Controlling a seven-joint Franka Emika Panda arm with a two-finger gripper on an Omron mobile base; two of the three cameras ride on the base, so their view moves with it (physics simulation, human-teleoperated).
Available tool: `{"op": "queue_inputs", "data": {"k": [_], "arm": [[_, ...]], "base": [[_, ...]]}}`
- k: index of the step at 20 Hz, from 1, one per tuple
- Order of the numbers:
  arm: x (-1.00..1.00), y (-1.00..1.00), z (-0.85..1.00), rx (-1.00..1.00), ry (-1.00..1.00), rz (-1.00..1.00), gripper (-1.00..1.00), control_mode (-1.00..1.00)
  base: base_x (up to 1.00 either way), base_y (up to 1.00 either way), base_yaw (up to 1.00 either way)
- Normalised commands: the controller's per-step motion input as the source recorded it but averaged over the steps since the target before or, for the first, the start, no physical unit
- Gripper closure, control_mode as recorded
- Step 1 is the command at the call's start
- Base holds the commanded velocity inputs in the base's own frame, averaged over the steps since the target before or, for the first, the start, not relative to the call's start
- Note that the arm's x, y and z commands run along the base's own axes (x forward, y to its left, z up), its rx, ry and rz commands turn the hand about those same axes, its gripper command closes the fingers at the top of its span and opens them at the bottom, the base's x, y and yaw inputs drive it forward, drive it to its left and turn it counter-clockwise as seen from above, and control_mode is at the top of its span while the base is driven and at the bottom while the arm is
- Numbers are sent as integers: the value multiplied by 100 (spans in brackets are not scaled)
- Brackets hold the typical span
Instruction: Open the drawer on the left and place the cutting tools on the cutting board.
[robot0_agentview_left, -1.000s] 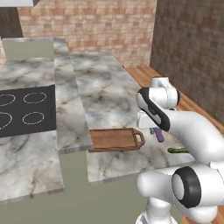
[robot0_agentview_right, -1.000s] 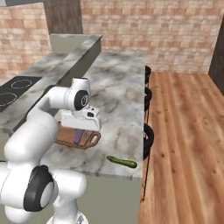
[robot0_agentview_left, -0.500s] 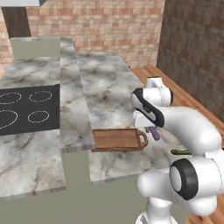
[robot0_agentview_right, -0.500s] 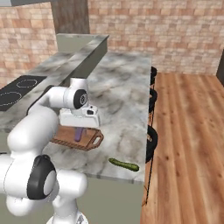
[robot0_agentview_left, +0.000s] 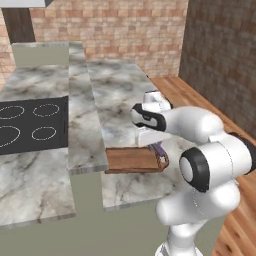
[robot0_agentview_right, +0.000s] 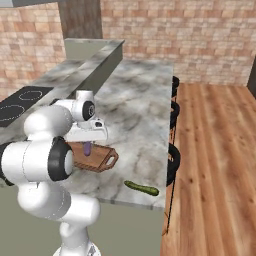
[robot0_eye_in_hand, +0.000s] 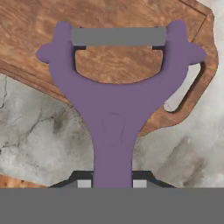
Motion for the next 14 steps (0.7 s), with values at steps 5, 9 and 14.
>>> {"op": "queue_inputs", "data": {"k": [5, 9, 14], "arm": [[15, 29, -50, 5, 0, 6, 100, -100], [13, 20, -48, 13, 0, 0, 100, -100], [23, 23, -35, 13, 0, 0, 100, -100]], "base": [[0, 0, 0], [0, 0, 0], [0, 0, 0]]}}
